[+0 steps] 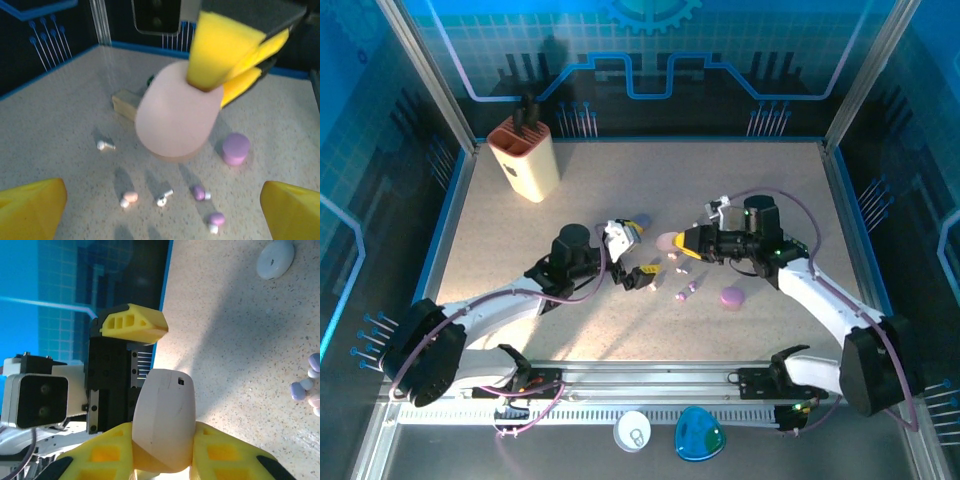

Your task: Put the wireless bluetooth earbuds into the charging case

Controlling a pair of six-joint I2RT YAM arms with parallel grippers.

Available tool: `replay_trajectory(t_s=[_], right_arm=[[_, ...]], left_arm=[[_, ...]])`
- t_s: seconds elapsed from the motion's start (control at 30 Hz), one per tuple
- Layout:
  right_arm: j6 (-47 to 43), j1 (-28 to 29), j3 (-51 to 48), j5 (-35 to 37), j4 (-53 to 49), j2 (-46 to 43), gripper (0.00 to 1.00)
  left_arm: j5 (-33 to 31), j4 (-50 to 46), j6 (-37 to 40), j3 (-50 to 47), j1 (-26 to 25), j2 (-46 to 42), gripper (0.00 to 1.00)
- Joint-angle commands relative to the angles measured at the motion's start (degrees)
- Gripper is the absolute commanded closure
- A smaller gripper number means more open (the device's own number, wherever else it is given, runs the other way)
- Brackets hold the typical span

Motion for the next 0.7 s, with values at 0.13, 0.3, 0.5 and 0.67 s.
replay_trajectory(t_s=[0.13,0.3,0.5,0.67], right_arm=[[24.1,-1.7,-8.8,-6.5,26.4,-5.3,0.81],[32.6,-3.9,-12.2,-8.9,40.0,-7.5,0.8],[41.7,-5.9,-14.4,-9.4,51.3,-7.8,0.82],[48.2,-6.1,-16.1,-8.4,59.3,-6.2,0.82]], left_arm=[[4.0,22.9,-8.5,-0.6,-0.5,5.6,0.02],[5.5,26.8,-7.8,1.0,-3.1,9.2,0.07],[4.7,30.7,-5.1,1.5,-6.3,10.9,0.08],[5.6,36.1,-8.4,2.0,-6.2,12.4,0.14]])
